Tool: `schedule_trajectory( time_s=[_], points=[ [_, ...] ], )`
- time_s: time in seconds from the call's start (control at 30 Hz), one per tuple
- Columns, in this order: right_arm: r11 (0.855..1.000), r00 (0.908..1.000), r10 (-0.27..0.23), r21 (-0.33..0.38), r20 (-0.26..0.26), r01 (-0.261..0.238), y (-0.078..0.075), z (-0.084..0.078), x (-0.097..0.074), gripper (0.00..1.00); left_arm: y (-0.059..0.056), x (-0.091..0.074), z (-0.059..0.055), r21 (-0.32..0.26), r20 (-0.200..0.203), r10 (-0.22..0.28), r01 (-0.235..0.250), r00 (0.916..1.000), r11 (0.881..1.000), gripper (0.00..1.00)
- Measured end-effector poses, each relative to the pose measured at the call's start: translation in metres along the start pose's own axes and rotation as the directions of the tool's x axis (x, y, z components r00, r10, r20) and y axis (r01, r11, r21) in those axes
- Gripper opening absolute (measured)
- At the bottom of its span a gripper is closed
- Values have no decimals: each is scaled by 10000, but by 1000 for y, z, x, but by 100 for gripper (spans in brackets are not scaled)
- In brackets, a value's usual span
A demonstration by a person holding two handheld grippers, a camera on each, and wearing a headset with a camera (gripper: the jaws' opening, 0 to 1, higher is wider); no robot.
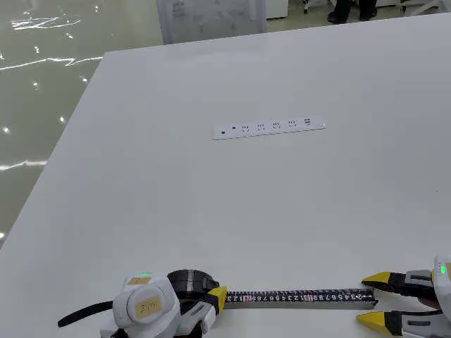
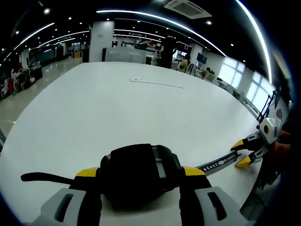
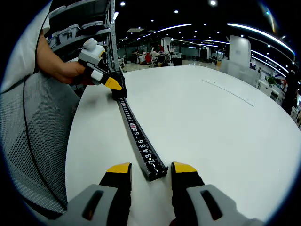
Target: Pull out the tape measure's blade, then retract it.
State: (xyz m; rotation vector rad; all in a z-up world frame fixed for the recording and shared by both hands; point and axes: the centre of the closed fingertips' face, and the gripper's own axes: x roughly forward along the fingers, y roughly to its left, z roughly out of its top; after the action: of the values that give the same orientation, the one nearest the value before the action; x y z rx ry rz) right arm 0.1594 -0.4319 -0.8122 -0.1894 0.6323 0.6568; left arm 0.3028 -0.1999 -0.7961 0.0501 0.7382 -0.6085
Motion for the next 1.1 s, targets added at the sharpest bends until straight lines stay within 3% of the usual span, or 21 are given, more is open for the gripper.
schedule_trajectory(
  time_s=[0.43, 1.1],
  points=[
    [9986, 9999, 79, -520, 119, -73, -4, 0, 0, 17, 0, -1, 0, -5, -23, 2, -2, 10000, 10000, 64],
    [9982, 9997, 162, -588, 178, -152, -4, -1, 1, 16, 0, -3, 0, -61, -72, -140, 140, 9999, 9999, 64]
  ],
)
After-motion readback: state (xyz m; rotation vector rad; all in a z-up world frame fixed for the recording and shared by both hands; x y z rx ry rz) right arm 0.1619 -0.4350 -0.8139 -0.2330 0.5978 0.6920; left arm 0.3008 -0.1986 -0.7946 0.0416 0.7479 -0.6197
